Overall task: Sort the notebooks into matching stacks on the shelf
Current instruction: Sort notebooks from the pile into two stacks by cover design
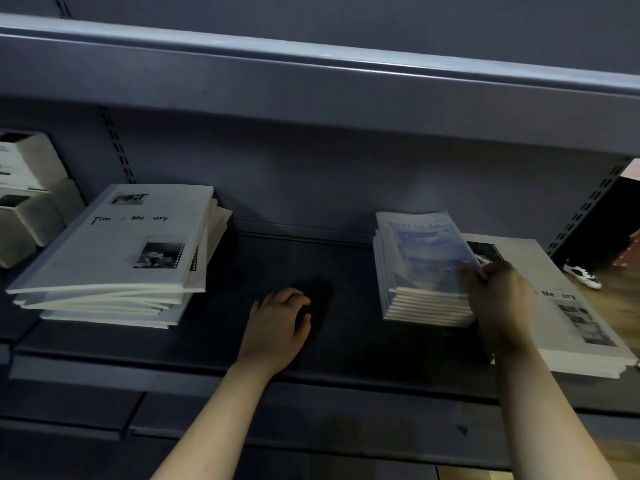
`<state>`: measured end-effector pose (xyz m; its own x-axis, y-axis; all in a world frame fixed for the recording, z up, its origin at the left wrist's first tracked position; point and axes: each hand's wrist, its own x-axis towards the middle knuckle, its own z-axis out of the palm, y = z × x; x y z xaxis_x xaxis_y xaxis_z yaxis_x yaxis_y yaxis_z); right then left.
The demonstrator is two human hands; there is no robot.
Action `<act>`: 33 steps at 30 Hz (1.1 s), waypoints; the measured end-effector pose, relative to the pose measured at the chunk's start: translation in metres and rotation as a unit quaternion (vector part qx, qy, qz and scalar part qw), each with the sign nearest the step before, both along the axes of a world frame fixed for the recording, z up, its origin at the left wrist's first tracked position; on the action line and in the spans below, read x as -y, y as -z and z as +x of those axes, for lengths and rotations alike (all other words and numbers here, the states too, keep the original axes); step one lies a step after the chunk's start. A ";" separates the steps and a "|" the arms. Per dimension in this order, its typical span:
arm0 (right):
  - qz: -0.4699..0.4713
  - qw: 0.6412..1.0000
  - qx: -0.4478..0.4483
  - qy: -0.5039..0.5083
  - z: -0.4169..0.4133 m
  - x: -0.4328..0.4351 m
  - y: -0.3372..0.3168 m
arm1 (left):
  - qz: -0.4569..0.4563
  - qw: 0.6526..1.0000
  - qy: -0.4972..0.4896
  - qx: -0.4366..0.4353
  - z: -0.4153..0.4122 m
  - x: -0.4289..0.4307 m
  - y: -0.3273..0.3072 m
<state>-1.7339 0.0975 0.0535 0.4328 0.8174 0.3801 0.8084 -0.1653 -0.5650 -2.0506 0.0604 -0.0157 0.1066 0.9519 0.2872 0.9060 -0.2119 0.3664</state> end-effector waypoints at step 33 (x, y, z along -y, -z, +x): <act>-0.031 0.992 0.022 -0.119 -0.069 0.046 -0.006 | 0.152 0.976 -0.154 -0.040 -0.068 0.037 -0.090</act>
